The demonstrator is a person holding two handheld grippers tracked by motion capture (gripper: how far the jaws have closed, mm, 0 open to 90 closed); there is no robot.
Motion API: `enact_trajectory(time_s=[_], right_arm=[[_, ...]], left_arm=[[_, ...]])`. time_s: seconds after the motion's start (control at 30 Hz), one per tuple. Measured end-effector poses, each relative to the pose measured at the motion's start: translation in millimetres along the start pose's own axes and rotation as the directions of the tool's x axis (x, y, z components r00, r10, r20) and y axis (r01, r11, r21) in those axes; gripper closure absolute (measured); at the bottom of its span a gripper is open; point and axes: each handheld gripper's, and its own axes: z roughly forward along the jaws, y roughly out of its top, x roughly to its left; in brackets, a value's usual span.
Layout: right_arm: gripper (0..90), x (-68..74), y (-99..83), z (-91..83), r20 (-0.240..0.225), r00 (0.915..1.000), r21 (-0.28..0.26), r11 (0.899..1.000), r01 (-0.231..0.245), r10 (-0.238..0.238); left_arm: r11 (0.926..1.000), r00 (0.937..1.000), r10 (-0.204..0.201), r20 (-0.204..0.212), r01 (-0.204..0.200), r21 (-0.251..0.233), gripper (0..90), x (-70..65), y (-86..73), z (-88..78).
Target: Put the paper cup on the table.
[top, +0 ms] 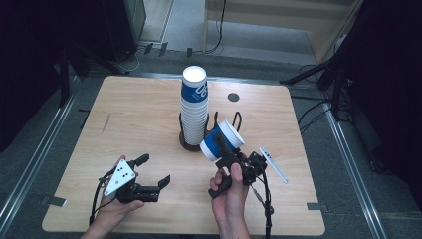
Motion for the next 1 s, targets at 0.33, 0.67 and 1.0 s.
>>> enact_trajectory(time_s=[0.33, 0.67, 1.0], right_arm=[[22.8, 2.8, 8.0, -4.5, 0.049, 0.9851, -0.026, 0.986, 0.166, -0.165], [22.6, 6.9, 13.6, -7.6, 0.082, 0.9576, -0.045, 0.959, 0.281, -0.276], [22.4, 2.2, 19.9, -10.0, 0.12, 0.9315, -0.041, 0.936, 0.35, -0.343]], left_arm=[[0.9997, 0.9981, -0.023, -0.057, 0.023, -0.003, 2.3, 12.1, -5.7, -11.5], [0.9997, 0.9923, -0.015, -0.123, 0.017, 0.016, 2.3, 23.5, -11.0, -23.1], [0.9993, 0.9838, -0.018, -0.178, 0.023, 0.029, 2.3, 38.4, -17.9, -38.2]])
